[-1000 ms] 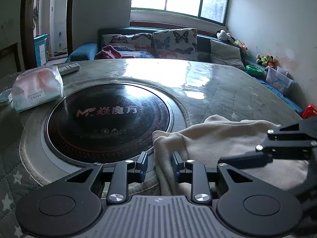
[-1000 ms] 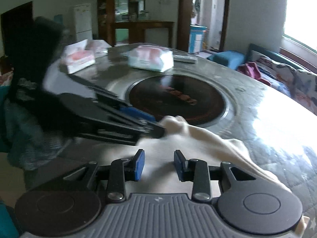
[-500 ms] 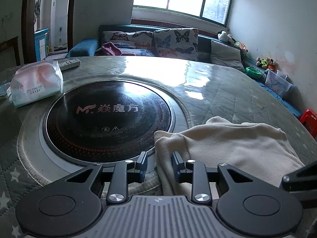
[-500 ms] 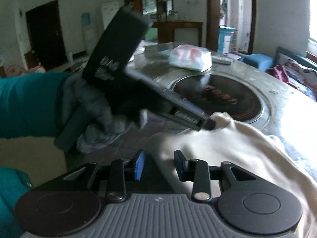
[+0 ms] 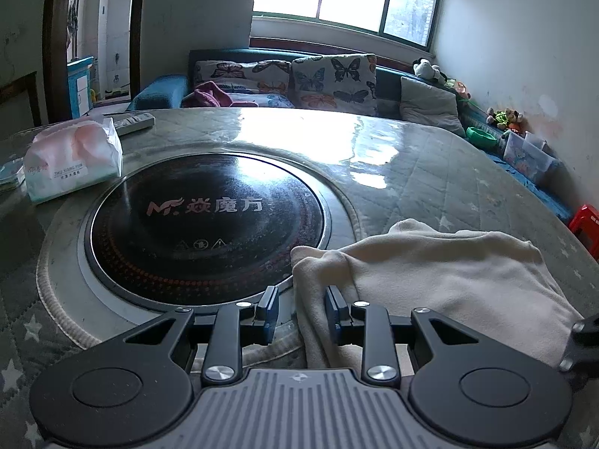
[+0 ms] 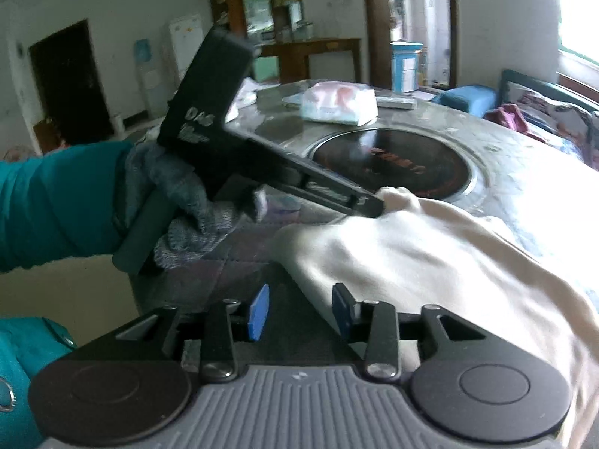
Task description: Fold clothes
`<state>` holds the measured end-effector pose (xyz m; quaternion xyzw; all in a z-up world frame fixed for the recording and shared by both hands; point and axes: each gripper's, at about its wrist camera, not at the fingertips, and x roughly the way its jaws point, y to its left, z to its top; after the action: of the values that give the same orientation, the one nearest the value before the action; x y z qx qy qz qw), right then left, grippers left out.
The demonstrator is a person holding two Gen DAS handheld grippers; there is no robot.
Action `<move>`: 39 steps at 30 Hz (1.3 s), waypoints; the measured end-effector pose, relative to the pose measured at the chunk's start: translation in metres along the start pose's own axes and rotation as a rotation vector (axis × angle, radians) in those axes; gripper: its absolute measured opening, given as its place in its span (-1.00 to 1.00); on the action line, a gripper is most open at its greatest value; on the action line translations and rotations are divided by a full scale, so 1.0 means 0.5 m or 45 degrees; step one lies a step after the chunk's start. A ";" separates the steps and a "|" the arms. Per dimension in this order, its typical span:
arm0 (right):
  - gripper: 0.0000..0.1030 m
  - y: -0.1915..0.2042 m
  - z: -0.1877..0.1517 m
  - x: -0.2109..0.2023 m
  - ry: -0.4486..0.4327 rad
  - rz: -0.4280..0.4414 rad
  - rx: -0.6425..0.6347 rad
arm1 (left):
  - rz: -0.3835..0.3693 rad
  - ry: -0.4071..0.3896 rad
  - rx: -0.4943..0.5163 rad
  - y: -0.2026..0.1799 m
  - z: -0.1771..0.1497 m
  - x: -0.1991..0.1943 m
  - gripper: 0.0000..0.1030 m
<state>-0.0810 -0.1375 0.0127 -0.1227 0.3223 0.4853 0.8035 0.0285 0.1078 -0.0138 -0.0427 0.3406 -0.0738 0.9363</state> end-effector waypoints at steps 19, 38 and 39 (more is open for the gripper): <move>-0.20 -0.108 -0.046 -0.087 -0.058 -0.262 0.227 | 0.015 0.025 -0.072 -0.009 -0.038 -0.064 -0.41; -0.20 0.055 0.060 0.075 0.068 -0.093 -0.342 | 0.031 -0.010 -0.164 0.066 -0.032 -0.117 -0.31; -0.20 0.062 0.063 0.084 0.075 -0.097 -0.371 | 0.019 -0.005 -0.181 0.068 -0.030 -0.117 -0.31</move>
<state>-0.0814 -0.0766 0.0134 -0.2644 0.2671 0.4922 0.7852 -0.0219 0.1507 0.0072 -0.1069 0.3436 -0.0425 0.9321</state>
